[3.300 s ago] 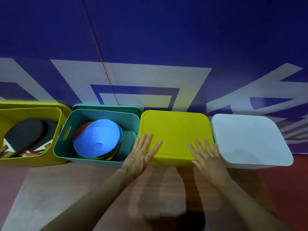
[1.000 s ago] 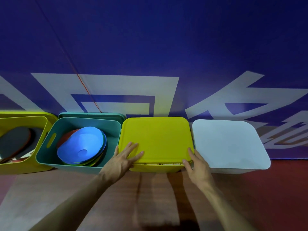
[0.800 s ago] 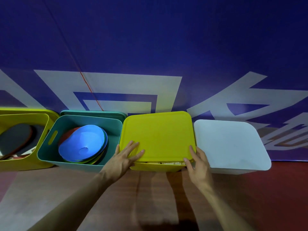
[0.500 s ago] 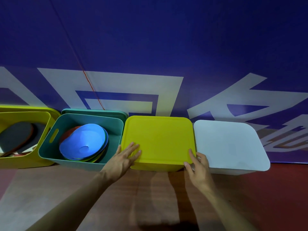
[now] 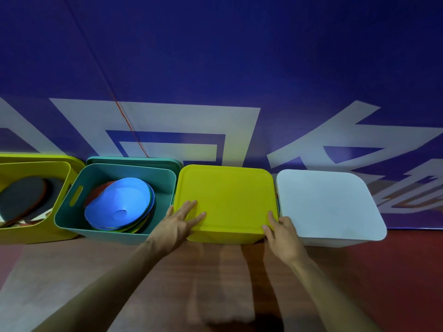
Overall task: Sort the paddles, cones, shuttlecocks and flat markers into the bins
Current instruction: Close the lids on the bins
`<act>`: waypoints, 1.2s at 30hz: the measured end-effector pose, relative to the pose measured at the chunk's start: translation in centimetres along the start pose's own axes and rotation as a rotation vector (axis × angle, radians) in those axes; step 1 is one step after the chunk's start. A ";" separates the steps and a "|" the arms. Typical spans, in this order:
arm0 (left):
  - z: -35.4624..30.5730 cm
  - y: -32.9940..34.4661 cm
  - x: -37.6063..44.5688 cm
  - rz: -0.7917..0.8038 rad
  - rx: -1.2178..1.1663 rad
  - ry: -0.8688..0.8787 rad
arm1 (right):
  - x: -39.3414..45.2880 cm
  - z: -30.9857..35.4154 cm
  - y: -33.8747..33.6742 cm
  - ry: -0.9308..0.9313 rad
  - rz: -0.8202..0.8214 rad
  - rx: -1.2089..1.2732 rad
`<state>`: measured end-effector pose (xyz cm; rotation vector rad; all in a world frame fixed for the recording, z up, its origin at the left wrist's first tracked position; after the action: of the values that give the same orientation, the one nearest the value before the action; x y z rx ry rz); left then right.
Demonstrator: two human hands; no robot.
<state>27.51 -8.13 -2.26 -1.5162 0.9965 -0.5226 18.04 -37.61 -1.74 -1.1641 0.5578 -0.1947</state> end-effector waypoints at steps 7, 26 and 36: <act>0.2 -2.3 2.1 0.116 0.013 -0.054 | 0.9 3.1 -1.8 -0.143 -0.135 -0.396; 3.6 -3.7 8.9 0.349 -0.022 -0.094 | 9.7 6.0 -1.9 -0.161 0.372 -0.492; 3.6 -4.5 9.1 0.355 -0.051 -0.058 | 10.0 7.8 -1.6 -0.118 0.400 -0.667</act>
<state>36.57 -13.72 -0.62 -1.3507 1.2085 -0.2009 30.71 -36.17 -1.24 -1.6592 0.7661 0.4347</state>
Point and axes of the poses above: each hand's wrist, its own x-axis towards the middle knuckle, its own y-axis out of the palm, z = x × y, the point moved 7 cm from there along x, towards the middle knuckle, and after that the axes turned 12 degrees about y, right-handed, at the moved point
